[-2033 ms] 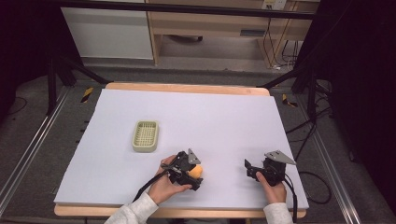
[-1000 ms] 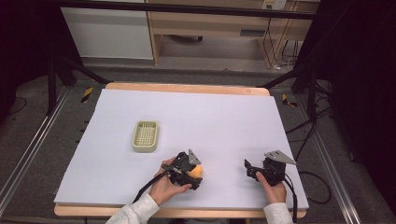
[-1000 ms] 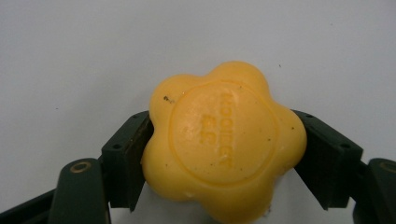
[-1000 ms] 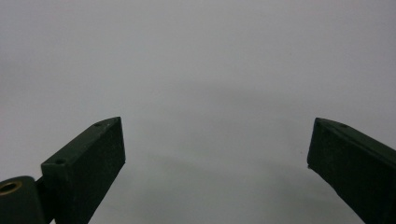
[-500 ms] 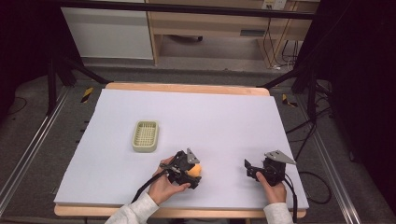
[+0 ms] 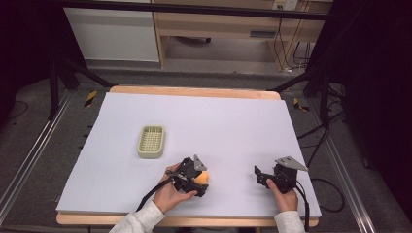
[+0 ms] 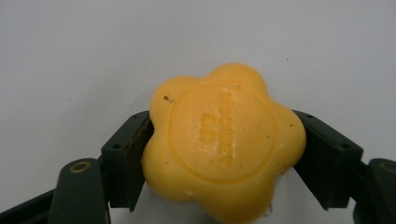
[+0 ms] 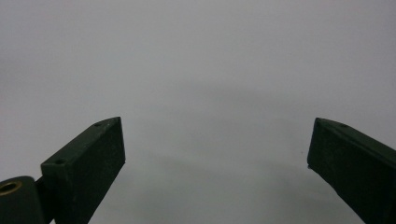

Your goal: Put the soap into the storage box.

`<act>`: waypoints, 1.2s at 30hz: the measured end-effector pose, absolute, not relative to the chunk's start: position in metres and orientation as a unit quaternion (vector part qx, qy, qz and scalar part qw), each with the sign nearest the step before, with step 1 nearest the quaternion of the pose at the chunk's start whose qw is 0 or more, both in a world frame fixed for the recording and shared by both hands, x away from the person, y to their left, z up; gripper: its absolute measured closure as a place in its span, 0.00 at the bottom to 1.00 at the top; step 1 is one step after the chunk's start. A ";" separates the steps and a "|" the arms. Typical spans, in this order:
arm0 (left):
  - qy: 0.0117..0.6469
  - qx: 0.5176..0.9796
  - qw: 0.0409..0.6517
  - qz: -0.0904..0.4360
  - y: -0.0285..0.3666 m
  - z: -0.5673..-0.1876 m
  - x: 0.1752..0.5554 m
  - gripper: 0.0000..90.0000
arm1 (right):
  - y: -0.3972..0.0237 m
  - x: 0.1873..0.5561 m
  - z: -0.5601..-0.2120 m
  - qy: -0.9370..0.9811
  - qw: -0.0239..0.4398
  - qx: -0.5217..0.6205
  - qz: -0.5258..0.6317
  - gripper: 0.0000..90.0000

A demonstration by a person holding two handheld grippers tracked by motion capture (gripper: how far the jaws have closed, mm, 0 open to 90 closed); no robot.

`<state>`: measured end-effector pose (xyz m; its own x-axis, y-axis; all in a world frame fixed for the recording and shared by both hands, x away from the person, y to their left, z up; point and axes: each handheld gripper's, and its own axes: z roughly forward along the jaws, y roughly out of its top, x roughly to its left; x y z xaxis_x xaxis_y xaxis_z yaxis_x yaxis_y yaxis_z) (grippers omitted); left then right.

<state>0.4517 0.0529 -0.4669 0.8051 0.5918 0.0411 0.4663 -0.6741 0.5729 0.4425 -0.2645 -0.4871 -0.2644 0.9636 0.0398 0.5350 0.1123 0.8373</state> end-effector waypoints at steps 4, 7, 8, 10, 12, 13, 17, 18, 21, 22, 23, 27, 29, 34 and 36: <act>0.285 0.910 0.278 0.115 0.053 -0.467 0.452 0.28 | -0.265 0.443 -0.487 0.694 0.280 0.538 0.388 0.05; 0.283 0.908 0.282 0.125 0.051 -0.468 0.451 0.25 | -0.264 0.442 -0.487 0.693 0.274 0.542 0.390 0.05; 0.284 0.908 0.284 0.124 0.051 -0.468 0.451 0.25 | -0.264 0.442 -0.487 0.693 0.274 0.541 0.390 0.05; 0.286 0.907 0.284 0.120 0.050 -0.469 0.452 0.24 | -0.264 0.442 -0.487 0.693 0.274 0.541 0.390 0.05; 0.289 0.906 0.284 0.118 0.049 -0.469 0.453 0.24 | -0.264 0.442 -0.487 0.693 0.273 0.542 0.390 0.05; 0.290 0.906 0.285 0.117 0.049 -0.469 0.453 0.24 | -0.264 0.442 -0.487 0.693 0.273 0.542 0.390 0.05; 0.297 0.903 0.287 0.118 0.049 -0.469 0.453 0.28 | -0.264 0.443 -0.487 0.693 0.275 0.541 0.389 0.05; 0.297 0.903 0.287 0.119 0.049 -0.469 0.453 0.28 | -0.264 0.443 -0.487 0.693 0.275 0.541 0.389 0.05; 0.297 0.902 0.287 0.121 0.049 -0.469 0.453 0.29 | -0.265 0.443 -0.487 0.693 0.273 0.542 0.390 0.05; 0.295 0.904 0.285 0.122 0.049 -0.469 0.453 0.29 | -0.265 0.443 -0.487 0.693 0.274 0.541 0.389 0.05; 0.296 0.903 0.287 0.122 0.049 -0.469 0.452 0.29 | -0.264 0.443 -0.487 0.693 0.272 0.543 0.390 0.05; 0.298 0.901 0.288 0.127 0.048 -0.469 0.451 0.29 | -0.265 0.443 -0.487 0.693 0.273 0.542 0.390 0.05; 0.295 0.902 0.288 0.127 0.048 -0.469 0.451 0.29 | -0.265 0.443 -0.487 0.693 0.272 0.542 0.390 0.05; 0.297 0.900 0.293 0.125 0.052 -0.464 0.451 0.29 | -0.265 0.443 -0.487 0.692 0.270 0.544 0.391 0.05; 0.297 0.899 0.296 0.125 0.053 -0.462 0.451 0.29 | -0.265 0.443 -0.487 0.693 0.273 0.541 0.390 0.05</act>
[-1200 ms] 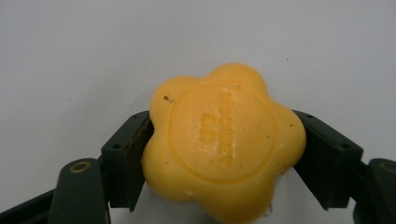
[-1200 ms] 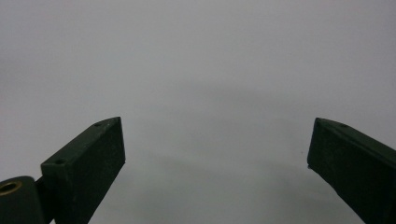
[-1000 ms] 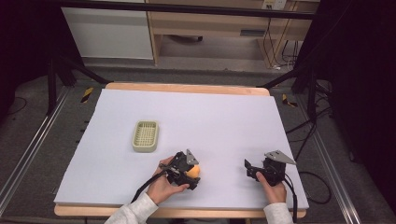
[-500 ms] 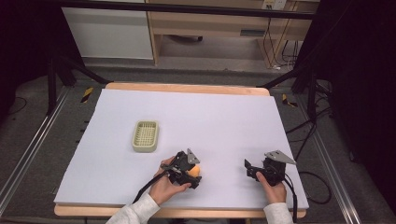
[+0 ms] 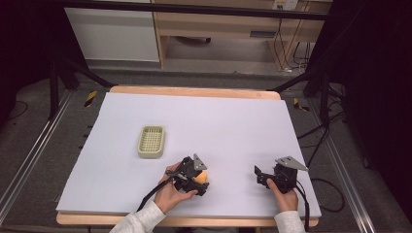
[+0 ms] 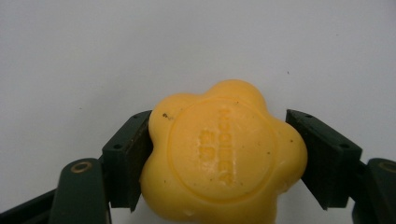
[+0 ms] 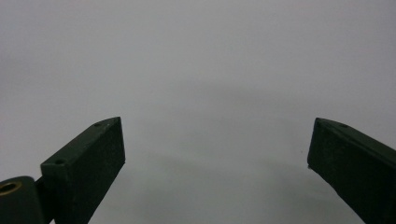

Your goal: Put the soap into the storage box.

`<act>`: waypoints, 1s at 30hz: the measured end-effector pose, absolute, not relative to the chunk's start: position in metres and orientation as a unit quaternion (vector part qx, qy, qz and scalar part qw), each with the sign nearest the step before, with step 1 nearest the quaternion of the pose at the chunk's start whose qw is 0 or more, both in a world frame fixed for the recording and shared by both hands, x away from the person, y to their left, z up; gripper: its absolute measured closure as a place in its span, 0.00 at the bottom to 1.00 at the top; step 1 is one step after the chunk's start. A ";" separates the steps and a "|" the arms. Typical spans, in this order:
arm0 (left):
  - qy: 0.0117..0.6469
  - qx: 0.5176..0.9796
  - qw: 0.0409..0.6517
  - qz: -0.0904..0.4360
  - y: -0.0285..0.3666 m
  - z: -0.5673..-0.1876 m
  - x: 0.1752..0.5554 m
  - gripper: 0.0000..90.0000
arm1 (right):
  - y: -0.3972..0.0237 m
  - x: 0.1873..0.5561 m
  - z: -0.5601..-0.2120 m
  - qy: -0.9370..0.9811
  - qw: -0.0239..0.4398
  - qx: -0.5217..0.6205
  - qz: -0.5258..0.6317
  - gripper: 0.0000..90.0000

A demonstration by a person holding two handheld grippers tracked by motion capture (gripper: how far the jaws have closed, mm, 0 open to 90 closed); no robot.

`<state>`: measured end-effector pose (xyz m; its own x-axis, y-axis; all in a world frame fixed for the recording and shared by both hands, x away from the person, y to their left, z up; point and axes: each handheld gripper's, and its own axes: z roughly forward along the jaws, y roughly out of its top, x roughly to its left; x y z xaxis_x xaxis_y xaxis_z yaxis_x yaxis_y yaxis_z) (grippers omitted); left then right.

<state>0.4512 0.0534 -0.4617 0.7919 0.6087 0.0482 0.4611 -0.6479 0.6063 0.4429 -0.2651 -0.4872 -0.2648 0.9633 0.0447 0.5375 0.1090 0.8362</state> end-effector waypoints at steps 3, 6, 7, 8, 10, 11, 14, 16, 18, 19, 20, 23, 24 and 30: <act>0.304 0.895 0.302 0.127 0.056 -0.459 0.452 0.29 | -0.265 0.443 -0.487 0.693 0.272 0.542 0.390 0.05; 0.305 0.896 0.298 0.126 0.059 -0.459 0.453 0.29 | -0.265 0.443 -0.487 0.692 0.271 0.543 0.391 0.05; 0.305 0.896 0.298 0.126 0.060 -0.459 0.453 0.29 | -0.265 0.443 -0.487 0.692 0.270 0.543 0.391 0.05; 0.305 0.896 0.298 0.125 0.060 -0.459 0.453 0.29 | -0.265 0.443 -0.487 0.692 0.271 0.543 0.391 0.05; 0.305 0.896 0.297 0.124 0.061 -0.458 0.453 0.29 | -0.266 0.443 -0.487 0.693 0.271 0.542 0.391 0.05; 0.307 0.893 0.303 0.124 0.062 -0.457 0.453 0.29 | -0.266 0.443 -0.487 0.693 0.271 0.542 0.391 0.05; 0.308 0.891 0.308 0.128 0.064 -0.450 0.453 0.29 | -0.266 0.443 -0.487 0.692 0.271 0.542 0.391 0.05; 0.309 0.889 0.312 0.129 0.066 -0.446 0.453 0.29 | -0.266 0.443 -0.487 0.692 0.272 0.542 0.391 0.05; 0.310 0.887 0.317 0.129 0.069 -0.442 0.453 0.29 | -0.265 0.443 -0.487 0.692 0.272 0.542 0.391 0.05; 0.310 0.887 0.316 0.130 0.070 -0.440 0.453 0.29 | -0.265 0.443 -0.487 0.692 0.272 0.542 0.391 0.05; 0.311 0.886 0.318 0.132 0.071 -0.439 0.453 0.29 | -0.265 0.443 -0.487 0.692 0.274 0.542 0.391 0.05; 0.315 0.883 0.321 0.134 0.076 -0.433 0.454 0.29 | -0.265 0.443 -0.487 0.692 0.270 0.543 0.391 0.05; 0.316 0.882 0.322 0.137 0.078 -0.432 0.455 0.29 | -0.265 0.443 -0.487 0.692 0.272 0.542 0.391 0.05; 0.330 0.872 0.331 0.146 0.094 -0.420 0.460 0.29 | -0.266 0.443 -0.487 0.693 0.271 0.542 0.391 0.05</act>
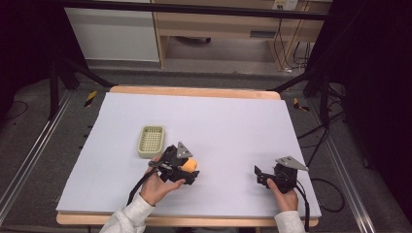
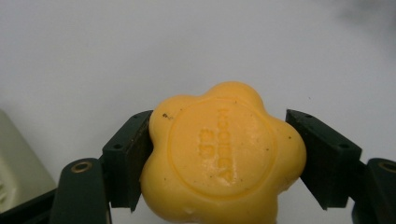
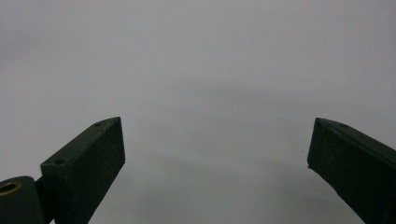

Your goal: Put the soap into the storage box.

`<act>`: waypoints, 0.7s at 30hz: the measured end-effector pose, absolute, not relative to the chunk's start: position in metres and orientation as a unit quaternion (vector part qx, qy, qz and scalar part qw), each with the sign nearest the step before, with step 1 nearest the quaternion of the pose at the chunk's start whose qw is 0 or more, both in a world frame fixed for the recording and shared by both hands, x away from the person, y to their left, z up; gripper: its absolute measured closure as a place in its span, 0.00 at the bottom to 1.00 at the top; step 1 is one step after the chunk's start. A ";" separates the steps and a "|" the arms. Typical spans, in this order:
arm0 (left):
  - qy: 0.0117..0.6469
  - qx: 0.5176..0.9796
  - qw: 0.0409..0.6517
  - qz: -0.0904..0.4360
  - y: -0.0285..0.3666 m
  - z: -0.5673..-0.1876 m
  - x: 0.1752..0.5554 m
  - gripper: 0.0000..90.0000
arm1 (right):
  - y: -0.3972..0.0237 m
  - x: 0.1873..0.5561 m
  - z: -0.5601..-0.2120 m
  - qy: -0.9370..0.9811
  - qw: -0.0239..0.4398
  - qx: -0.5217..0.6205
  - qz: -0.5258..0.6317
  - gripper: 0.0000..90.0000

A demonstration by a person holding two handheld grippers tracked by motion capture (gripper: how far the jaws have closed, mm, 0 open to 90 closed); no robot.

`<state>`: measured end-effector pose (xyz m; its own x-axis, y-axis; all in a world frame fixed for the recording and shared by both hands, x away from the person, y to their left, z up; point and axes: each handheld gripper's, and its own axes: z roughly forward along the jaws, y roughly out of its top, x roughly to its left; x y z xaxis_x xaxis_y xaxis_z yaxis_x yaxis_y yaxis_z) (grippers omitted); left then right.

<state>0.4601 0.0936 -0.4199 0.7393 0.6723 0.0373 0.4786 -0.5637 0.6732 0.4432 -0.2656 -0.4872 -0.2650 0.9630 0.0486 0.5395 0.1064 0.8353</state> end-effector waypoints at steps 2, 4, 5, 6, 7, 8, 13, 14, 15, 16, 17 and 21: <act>0.335 0.868 0.334 0.150 0.100 -0.416 0.462 0.29 | -0.266 0.443 -0.487 0.693 0.271 0.542 0.391 0.05; 0.341 0.865 0.335 0.155 0.105 -0.412 0.464 0.29 | -0.266 0.443 -0.487 0.693 0.271 0.542 0.391 0.05; 0.346 0.860 0.338 0.160 0.109 -0.410 0.465 0.29 | -0.266 0.443 -0.487 0.693 0.271 0.542 0.391 0.05; 0.349 0.859 0.339 0.162 0.111 -0.409 0.466 0.29 | -0.266 0.443 -0.487 0.693 0.271 0.542 0.391 0.05; 0.351 0.857 0.340 0.162 0.113 -0.407 0.467 0.29 | -0.266 0.443 -0.487 0.693 0.271 0.542 0.391 0.05; 0.354 0.855 0.341 0.166 0.116 -0.406 0.467 0.29 | -0.266 0.443 -0.487 0.693 0.271 0.542 0.391 0.05; 0.367 0.848 0.344 0.167 0.128 -0.401 0.472 0.29 | -0.266 0.443 -0.487 0.693 0.271 0.542 0.391 0.05; 0.367 0.848 0.343 0.168 0.129 -0.400 0.473 0.29 | -0.266 0.443 -0.487 0.693 0.271 0.542 0.391 0.05; 0.369 0.848 0.342 0.168 0.131 -0.399 0.475 0.29 | -0.266 0.443 -0.487 0.692 0.271 0.543 0.391 0.05; 0.370 0.847 0.340 0.171 0.133 -0.399 0.476 0.29 | -0.266 0.443 -0.487 0.693 0.271 0.543 0.391 0.05; 0.375 0.845 0.341 0.172 0.135 -0.399 0.477 0.29 | -0.266 0.443 -0.487 0.693 0.271 0.542 0.390 0.05; 0.385 0.841 0.337 0.176 0.142 -0.396 0.483 0.29 | -0.266 0.443 -0.487 0.693 0.271 0.543 0.390 0.05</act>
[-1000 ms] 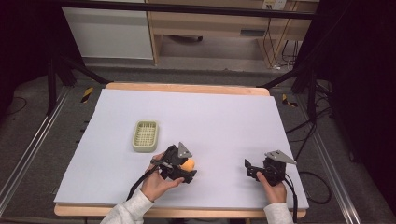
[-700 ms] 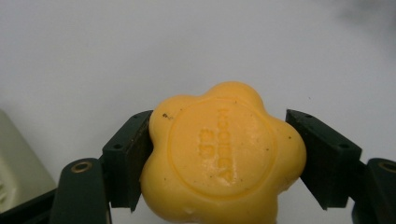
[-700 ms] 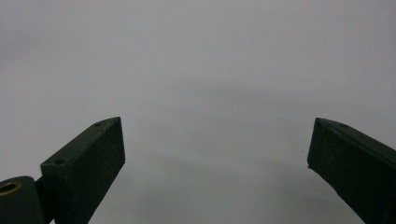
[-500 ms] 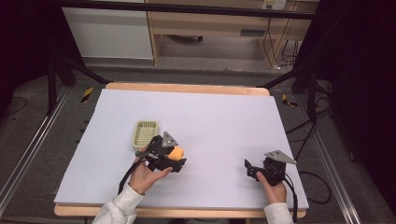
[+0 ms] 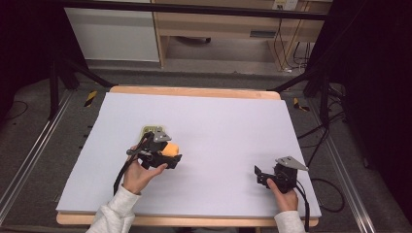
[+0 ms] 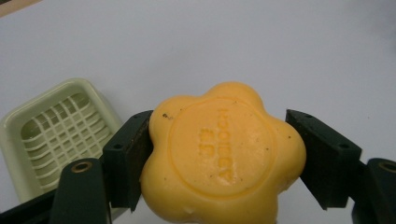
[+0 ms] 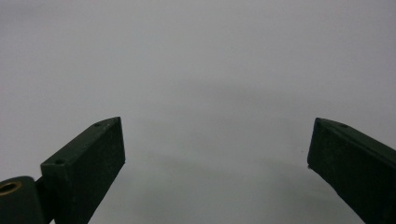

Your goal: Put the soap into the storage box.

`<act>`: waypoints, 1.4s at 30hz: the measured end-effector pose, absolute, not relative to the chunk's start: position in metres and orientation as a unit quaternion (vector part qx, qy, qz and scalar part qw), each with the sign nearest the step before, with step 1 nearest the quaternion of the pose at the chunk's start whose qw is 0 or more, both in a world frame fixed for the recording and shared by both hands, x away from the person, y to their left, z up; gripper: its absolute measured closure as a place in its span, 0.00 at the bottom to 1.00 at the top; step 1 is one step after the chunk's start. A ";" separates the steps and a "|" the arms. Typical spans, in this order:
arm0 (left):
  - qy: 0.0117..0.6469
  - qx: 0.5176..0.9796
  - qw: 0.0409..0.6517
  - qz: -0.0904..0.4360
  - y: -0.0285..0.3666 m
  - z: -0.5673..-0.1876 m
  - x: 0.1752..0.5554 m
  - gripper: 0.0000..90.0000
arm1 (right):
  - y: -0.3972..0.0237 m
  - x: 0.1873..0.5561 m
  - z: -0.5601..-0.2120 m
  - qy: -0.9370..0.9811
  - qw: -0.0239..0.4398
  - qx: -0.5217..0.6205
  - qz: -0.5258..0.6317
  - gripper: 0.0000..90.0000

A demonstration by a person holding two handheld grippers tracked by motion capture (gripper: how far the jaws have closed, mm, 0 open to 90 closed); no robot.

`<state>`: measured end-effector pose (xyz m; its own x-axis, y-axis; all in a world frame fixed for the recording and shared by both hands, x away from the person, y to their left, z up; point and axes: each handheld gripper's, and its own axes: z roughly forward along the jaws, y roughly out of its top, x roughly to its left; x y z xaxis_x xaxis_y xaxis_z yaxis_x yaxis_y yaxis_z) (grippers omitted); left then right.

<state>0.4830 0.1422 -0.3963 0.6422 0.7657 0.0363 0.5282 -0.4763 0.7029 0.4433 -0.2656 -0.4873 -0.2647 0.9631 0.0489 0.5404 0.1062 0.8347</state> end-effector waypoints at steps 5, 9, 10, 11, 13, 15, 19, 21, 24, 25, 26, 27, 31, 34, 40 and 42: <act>0.390 0.836 0.339 0.183 0.150 -0.392 0.491 0.29 | -0.266 0.444 -0.487 0.692 0.269 0.544 0.391 0.05; 0.401 0.827 0.343 0.191 0.158 -0.387 0.499 0.29 | -0.266 0.443 -0.487 0.691 0.270 0.545 0.391 0.05; 0.402 0.827 0.342 0.192 0.161 -0.385 0.501 0.29 | -0.266 0.443 -0.487 0.692 0.270 0.544 0.390 0.05; 0.406 0.823 0.346 0.195 0.162 -0.385 0.503 0.29 | -0.266 0.444 -0.487 0.692 0.269 0.544 0.390 0.05; 0.408 0.823 0.343 0.197 0.164 -0.383 0.506 0.29 | -0.266 0.444 -0.488 0.692 0.268 0.545 0.390 0.05; 0.411 0.823 0.338 0.199 0.166 -0.383 0.509 0.29 | -0.266 0.444 -0.487 0.692 0.265 0.546 0.391 0.05; 0.417 0.821 0.332 0.204 0.168 -0.384 0.516 0.29 | -0.266 0.444 -0.487 0.692 0.269 0.544 0.390 0.05; 0.422 0.819 0.332 0.204 0.170 -0.385 0.520 0.29 | -0.266 0.444 -0.487 0.692 0.269 0.545 0.390 0.05; 0.430 0.814 0.334 0.205 0.174 -0.386 0.526 0.29 | -0.266 0.444 -0.487 0.692 0.269 0.545 0.390 0.05; 0.431 0.813 0.334 0.205 0.175 -0.387 0.527 0.29 | -0.266 0.444 -0.487 0.692 0.269 0.545 0.391 0.05; 0.433 0.813 0.333 0.203 0.177 -0.387 0.530 0.29 | -0.266 0.444 -0.487 0.692 0.269 0.545 0.390 0.05; 0.435 0.812 0.333 0.202 0.178 -0.388 0.531 0.29 | -0.265 0.444 -0.487 0.692 0.269 0.545 0.390 0.05; 0.444 0.807 0.333 0.204 0.184 -0.390 0.538 0.29 | -0.266 0.444 -0.487 0.692 0.270 0.544 0.390 0.05; 0.447 0.805 0.329 0.207 0.189 -0.392 0.542 0.29 | -0.266 0.444 -0.487 0.692 0.269 0.544 0.390 0.05; 0.459 0.800 0.326 0.206 0.198 -0.401 0.547 0.29 | -0.265 0.443 -0.487 0.692 0.268 0.545 0.390 0.05; 0.461 0.802 0.320 0.204 0.201 -0.406 0.549 0.29 | -0.265 0.443 -0.487 0.692 0.266 0.546 0.391 0.05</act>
